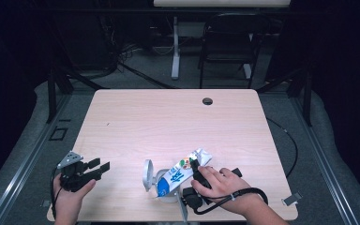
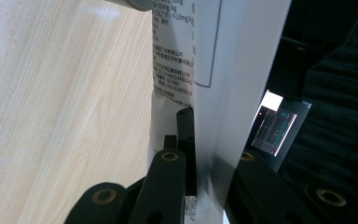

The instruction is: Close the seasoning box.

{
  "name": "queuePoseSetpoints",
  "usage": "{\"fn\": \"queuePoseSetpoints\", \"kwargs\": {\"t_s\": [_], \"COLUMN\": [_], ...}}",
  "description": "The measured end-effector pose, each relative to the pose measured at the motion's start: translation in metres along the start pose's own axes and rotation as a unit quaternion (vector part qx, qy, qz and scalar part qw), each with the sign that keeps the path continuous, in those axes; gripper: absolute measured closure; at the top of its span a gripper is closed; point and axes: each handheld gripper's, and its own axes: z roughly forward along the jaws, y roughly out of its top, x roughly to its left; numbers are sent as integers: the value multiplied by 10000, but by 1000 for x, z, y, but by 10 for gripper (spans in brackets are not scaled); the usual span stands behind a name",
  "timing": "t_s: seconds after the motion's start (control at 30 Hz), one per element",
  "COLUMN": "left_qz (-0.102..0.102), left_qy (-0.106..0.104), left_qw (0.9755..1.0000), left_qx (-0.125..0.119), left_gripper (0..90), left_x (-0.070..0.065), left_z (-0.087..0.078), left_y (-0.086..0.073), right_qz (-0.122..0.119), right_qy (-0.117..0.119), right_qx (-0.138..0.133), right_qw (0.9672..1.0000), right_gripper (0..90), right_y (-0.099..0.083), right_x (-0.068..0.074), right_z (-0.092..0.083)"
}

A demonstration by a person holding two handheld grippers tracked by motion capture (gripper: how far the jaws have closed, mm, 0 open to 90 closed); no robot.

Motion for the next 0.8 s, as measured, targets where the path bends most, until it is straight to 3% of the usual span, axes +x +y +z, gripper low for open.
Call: {"fn": "queuePoseSetpoints", "kwargs": {"t_s": [0.8], "left_qz": [-11], "left_qy": [1], "left_qw": [10000], "left_qx": [6], "left_gripper": [492], "left_x": [1], "left_z": [1], "left_y": [-1], "right_qz": [101], "right_qy": [92], "right_qx": [13], "right_qw": [9999], "right_gripper": [879], "right_y": [-1], "right_x": [-3], "right_z": [-3]}}
